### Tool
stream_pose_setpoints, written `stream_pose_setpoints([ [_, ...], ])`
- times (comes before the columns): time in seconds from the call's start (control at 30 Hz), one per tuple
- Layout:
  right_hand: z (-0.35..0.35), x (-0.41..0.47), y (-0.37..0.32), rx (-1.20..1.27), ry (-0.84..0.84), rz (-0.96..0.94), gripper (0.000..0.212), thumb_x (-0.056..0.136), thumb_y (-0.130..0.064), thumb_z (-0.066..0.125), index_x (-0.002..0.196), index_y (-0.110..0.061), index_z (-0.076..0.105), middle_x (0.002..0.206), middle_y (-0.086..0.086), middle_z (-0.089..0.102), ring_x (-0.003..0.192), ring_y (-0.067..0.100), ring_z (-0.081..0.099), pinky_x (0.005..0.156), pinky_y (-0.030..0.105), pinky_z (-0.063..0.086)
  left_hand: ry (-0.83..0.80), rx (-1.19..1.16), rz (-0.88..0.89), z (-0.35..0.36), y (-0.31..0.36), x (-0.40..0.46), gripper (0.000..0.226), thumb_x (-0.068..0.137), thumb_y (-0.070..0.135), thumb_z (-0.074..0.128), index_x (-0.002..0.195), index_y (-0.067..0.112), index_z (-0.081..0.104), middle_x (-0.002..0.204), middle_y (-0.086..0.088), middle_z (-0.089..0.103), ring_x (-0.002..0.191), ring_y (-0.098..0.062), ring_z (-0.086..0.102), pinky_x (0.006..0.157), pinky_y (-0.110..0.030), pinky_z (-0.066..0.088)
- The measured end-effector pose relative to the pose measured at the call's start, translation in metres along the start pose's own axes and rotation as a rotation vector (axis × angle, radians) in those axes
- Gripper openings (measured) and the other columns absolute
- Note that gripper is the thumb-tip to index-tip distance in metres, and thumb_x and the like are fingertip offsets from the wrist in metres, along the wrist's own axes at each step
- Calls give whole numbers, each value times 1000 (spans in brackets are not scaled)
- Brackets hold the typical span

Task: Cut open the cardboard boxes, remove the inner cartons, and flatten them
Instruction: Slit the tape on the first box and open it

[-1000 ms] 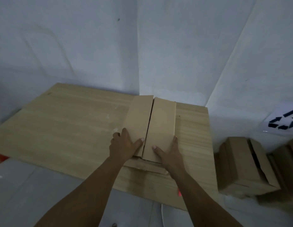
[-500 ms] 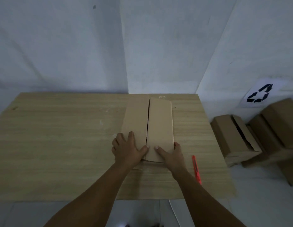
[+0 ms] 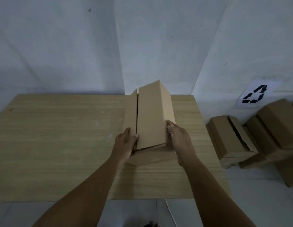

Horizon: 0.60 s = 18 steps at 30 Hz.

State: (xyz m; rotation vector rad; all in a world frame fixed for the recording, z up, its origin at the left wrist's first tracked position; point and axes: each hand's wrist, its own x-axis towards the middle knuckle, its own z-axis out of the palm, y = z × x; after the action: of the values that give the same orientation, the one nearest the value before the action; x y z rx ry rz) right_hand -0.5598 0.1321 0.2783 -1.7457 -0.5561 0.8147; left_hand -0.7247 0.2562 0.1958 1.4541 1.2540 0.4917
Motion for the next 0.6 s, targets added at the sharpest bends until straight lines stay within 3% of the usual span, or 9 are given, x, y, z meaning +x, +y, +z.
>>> stream_pose_setpoints([
  [0.07, 1, -1, -1, -78, 8, -32, 31, 101, -19, 46, 113, -34, 70, 106, -13, 70, 103, 6, 62, 91, 35, 53, 3, -150, -39, -2, -1, -1, 68, 89, 56, 61, 150, 32, 42, 145, 7, 48, 127, -15, 53, 99, -29, 46],
  [0.17, 10, 0, 4, -127, 19, -45, 51, 98, -17, 54, 146, -35, 45, 137, -1, 52, 115, 14, 58, 95, 35, 54, -23, -270, -97, -12, -3, -2, 49, 96, 43, 54, 144, 38, 50, 138, 11, 57, 114, -13, 62, 83, -28, 54],
  [0.27, 27, 0, -2, -1, -7, -13, 72, 92, -24, 70, 153, -32, 32, 136, -5, 52, 115, 12, 57, 92, 30, 51, -18, -320, -77, -26, -1, 0, 35, 96, 28, 46, 120, 38, 70, 116, 3, 73, 103, -18, 70, 89, -41, 58],
  [0.37, 53, 0, -6, 64, -74, 41, 79, 86, -33, 77, 153, -29, 34, 131, -2, 59, 114, 15, 60, 97, 38, 52, 69, -396, -95, -44, 3, -6, 37, 100, 9, 43, 105, 28, 75, 96, 0, 77, 85, -15, 72, 69, -28, 59],
  [0.43, 75, 1, -8, 21, -93, 56, 76, 84, -40, 77, 149, -30, 39, 127, -2, 62, 111, 16, 62, 98, 42, 53, 81, -388, -114, -56, -4, -4, 33, 101, 12, 45, 109, 22, 75, 101, -4, 77, 91, -18, 72, 76, -29, 56],
  [0.5, 95, 1, -10, -34, -95, 54, 72, 81, -44, 77, 144, -31, 45, 122, -4, 63, 108, 16, 63, 95, 43, 54, 90, -363, -157, -68, -8, -6, 31, 101, 29, 48, 105, 16, 76, 100, -9, 76, 97, -28, 71, 79, -34, 52],
  [0.6, 113, 0, -11, -53, -63, 44, 65, 80, -43, 77, 138, -30, 51, 114, -6, 66, 102, 14, 65, 93, 43, 56, 34, -405, -209, -83, -3, -10, 50, 100, 54, 44, 107, 16, 76, 101, -8, 77, 96, -25, 72, 81, -35, 53],
])
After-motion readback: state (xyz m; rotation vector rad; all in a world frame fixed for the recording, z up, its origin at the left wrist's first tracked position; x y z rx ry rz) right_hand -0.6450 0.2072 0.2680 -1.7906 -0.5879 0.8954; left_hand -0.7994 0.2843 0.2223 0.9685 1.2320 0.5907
